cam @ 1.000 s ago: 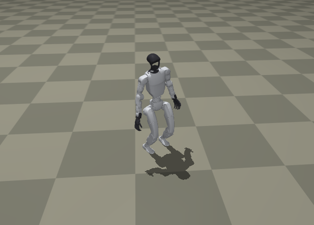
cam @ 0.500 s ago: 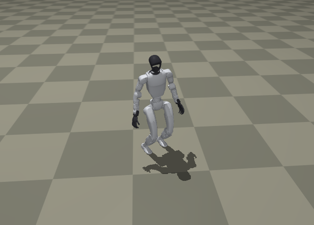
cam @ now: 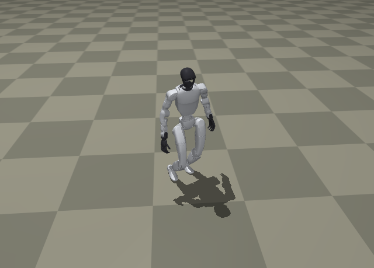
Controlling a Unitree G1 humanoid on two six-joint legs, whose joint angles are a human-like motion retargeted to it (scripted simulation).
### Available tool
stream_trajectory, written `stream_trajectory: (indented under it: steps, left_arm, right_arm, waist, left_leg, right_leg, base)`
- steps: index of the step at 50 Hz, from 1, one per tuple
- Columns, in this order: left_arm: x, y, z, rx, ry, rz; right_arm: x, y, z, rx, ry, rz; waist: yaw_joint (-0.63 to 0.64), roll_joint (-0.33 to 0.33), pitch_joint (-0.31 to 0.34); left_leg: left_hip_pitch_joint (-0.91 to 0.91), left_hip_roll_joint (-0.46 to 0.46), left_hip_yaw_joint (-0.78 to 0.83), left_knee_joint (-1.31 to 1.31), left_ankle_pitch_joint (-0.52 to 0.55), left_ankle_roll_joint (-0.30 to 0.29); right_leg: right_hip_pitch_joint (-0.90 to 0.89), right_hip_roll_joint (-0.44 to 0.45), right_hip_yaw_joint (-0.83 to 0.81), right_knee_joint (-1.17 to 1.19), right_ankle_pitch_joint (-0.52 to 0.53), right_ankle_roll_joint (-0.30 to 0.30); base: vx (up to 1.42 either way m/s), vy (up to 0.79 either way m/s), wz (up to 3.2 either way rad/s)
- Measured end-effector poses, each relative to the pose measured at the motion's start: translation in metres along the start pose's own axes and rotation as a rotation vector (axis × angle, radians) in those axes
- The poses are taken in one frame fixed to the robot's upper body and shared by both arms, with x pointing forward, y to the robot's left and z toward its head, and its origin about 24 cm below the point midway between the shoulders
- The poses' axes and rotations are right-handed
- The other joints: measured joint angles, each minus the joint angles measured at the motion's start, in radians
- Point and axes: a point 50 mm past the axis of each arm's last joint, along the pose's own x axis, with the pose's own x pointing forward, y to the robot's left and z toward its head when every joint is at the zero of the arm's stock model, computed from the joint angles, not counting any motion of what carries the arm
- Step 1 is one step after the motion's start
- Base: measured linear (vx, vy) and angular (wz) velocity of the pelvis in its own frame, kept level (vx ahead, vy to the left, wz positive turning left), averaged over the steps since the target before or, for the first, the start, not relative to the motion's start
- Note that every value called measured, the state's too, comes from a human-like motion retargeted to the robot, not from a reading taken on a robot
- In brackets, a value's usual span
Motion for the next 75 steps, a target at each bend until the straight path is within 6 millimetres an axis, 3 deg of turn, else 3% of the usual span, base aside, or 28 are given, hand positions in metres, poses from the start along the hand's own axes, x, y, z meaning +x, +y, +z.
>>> stream_trajectory:
  steps: [6,15,20,22,23,26,29,32,37,43,47,50,53,58,65,67,72,75]
  left_arm:
    - [0.002,-0.012,0.009,-0.025,-0.019,-0.078]
    - [0.003,-0.034,0.038,0.0,-0.138,-0.213]
    - [0.002,-0.042,0.046,-0.009,-0.179,-0.26]
    - [0.001,-0.044,0.042,-0.026,-0.167,-0.269]
    - [0.001,-0.044,0.038,-0.028,-0.156,-0.269]
    - [0.001,-0.052,0.032,-0.016,-0.123,-0.299]
    - [0.0,-0.064,0.027,0.021,-0.09,-0.349]
    - [-0.003,-0.076,0.018,0.071,-0.054,-0.406]
    - [-0.014,-0.096,-0.012,0.151,0.03,-0.538]
    - [-0.042,-0.13,-0.055,0.173,0.134,-0.768]
    - [-0.065,-0.152,-0.077,0.154,0.183,-0.921]
    - [-0.078,-0.166,-0.086,0.144,0.206,-1.019]
    - [-0.088,-0.171,-0.09,0.165,0.22,-1.114]
    - [-0.084,-0.163,-0.076,0.222,0.174,-1.149]
    - [-0.063,-0.132,-0.047,0.326,0.057,-1.025]
    - [-0.053,-0.117,-0.029,0.351,-0.008,-0.954]
    - [-0.041,-0.098,0.003,0.352,-0.124,-0.844]
    - [-0.037,-0.086,0.029,0.329,-0.214,-0.784]
  right_arm:
    - [-0.012,0.014,-0.037,0.089,0.156,0.089]
    - [-0.03,0.02,-0.071,0.187,0.27,0.17]
    - [-0.033,0.015,-0.072,0.181,0.236,0.182]
    - [-0.034,0.017,-0.069,0.162,0.214,0.193]
    - [-0.034,0.019,-0.068,0.151,0.203,0.203]
    - [-0.033,0.019,-0.058,0.114,0.154,0.224]
    - [-0.03,0.02,-0.047,0.089,0.108,0.239]
    - [-0.029,0.022,-0.037,0.078,0.063,0.253]
    - [-0.03,0.024,-0.021,0.08,-0.019,0.289]
    - [-0.035,0.027,-0.01,0.087,-0.089,0.345]
    - [-0.039,0.03,-0.007,0.097,-0.114,0.355]
    - [-0.042,0.038,-0.005,0.112,-0.127,0.373]
    - [-0.046,0.043,-0.006,0.133,-0.13,0.402]
    - [-0.05,0.05,-0.003,0.135,-0.157,0.471]
    - [-0.057,0.047,-0.005,0.074,-0.178,0.524]
    - [-0.056,0.043,0.001,0.049,-0.203,0.536]
    - [-0.057,0.037,0.005,0.007,-0.223,0.545]
    - [-0.055,0.035,0.014,0.0,-0.249,0.559]
  waist:
    - [-0.027,-0.022,0.002]
    - [0.023,0.018,-0.01]
    - [0.036,0.047,0.038]
    - [0.05,0.098,0.071]
    - [0.059,0.112,0.079]
    - [0.079,0.207,0.118]
    - [0.106,0.231,0.14]
    - [0.142,0.216,0.151]
    - [0.186,0.162,0.155]
    - [0.126,0.061,0.095]
    - [0.082,0.013,0.085]
    - [0.052,-0.011,0.088]
    - [0.022,-0.048,0.091]
    - [-0.036,-0.067,0.054]
    - [-0.056,-0.053,-0.012]
    - [-0.027,-0.035,-0.051]
    - [0.006,-0.045,-0.086]
    - [0.036,-0.037,-0.083]
  left_leg:
    - [0.085,-0.034,-0.04,-0.096,0.006,-0.004]
    - [0.204,0.053,-0.062,-0.163,0.005,-0.044]
    - [0.269,0.144,-0.032,0.026,-0.021,-0.097]
    - [0.255,0.21,-0.078,0.211,-0.015,-0.148]
    - [0.245,0.219,-0.102,0.295,0.016,-0.18]
    - [0.155,0.37,-0.135,0.583,0.189,-0.265]
    - [0.012,0.454,-0.136,0.8,0.285,-0.257]
    - [-0.141,0.472,-0.136,0.87,0.221,-0.205]
    - [-0.321,0.396,-0.133,0.599,0.08,-0.16]
    - [-0.395,0.156,-0.184,0.111,0.204,-0.197]
    - [-0.367,0.074,-0.167,0.073,0.246,-0.179]
    - [-0.38,0.058,-0.121,0.174,0.194,-0.14]
    - [-0.314,0.025,-0.056,0.152,0.147,-0.102]
    - [-0.198,-0.015,0.009,-0.037,0.156,-0.09]
    - [-0.12,-0.01,0.114,-0.202,0.163,-0.091]
    - [-0.084,0.001,0.133,-0.322,0.18,-0.088]
    - [-0.086,-0.007,0.206,-0.231,0.149,-0.091]
    - [-0.089,0.036,0.211,-0.079,0.148,-0.122]
  right_leg:
    - [-0.159,-0.002,0.029,0.057,0.058,0.02]
    - [-0.293,0.081,-0.027,-0.31,0.152,0.075]
    - [-0.228,0.123,-0.1,-0.274,0.203,0.052]
    - [-0.19,0.194,-0.159,-0.23,0.218,0.014]
    - [-0.186,0.224,-0.173,-0.199,0.212,-0.004]
    - [-0.117,0.339,-0.262,-0.23,0.2,-0.069]
    - [-0.065,0.39,-0.289,-0.258,0.166,-0.1]
    - [-0.003,0.402,-0.283,-0.301,0.132,-0.095]
    - [0.112,0.377,-0.228,-0.396,0.097,-0.042]
    - [0.13,0.272,-0.137,-0.432,0.066,0.029]
    - [0.124,0.227,-0.075,-0.334,0.024,0.056]
    - [0.088,0.187,-0.085,-0.194,0.024,0.061]
    - [0.051,0.09,-0.085,-0.036,0.06,0.068]
    - [-0.108,-0.04,-0.104,0.035,0.056,0.033]
    - [-0.299,-0.142,-0.234,-0.226,0.039,0.03]
    - [-0.299,-0.13,-0.327,-0.356,0.053,0.02]
    - [-0.306,-0.213,-0.405,-0.317,0.04,-0.009]
    - [-0.248,-0.167,-0.408,-0.313,0.013,-0.032]
  base:
    - [0.23,0.01,0.29]
    - [0.38,-0.08,-0.16]
    - [0.45,-0.18,-0.24]
    - [0.46,-0.2,-0.74]
    - [0.46,-0.18,-0.77]
    - [0.43,-0.16,-0.54]
    - [0.41,-0.12,-0.35]
    - [0.43,-0.08,-0.39]
    - [0.44,0.0,-0.55]
    - [0.37,0.07,-0.32]
    - [0.3,0.12,-0.53]
    - [0.27,0.11,-0.69]
    - [0.32,0.08,-0.61]
    - [0.33,0.04,-0.55]
    - [0.35,-0.04,-0.79]
    - [0.4,-0.11,-1.01]
    - [0.35,-0.11,-0.73]
    - [0.39,-0.14,-1.28]
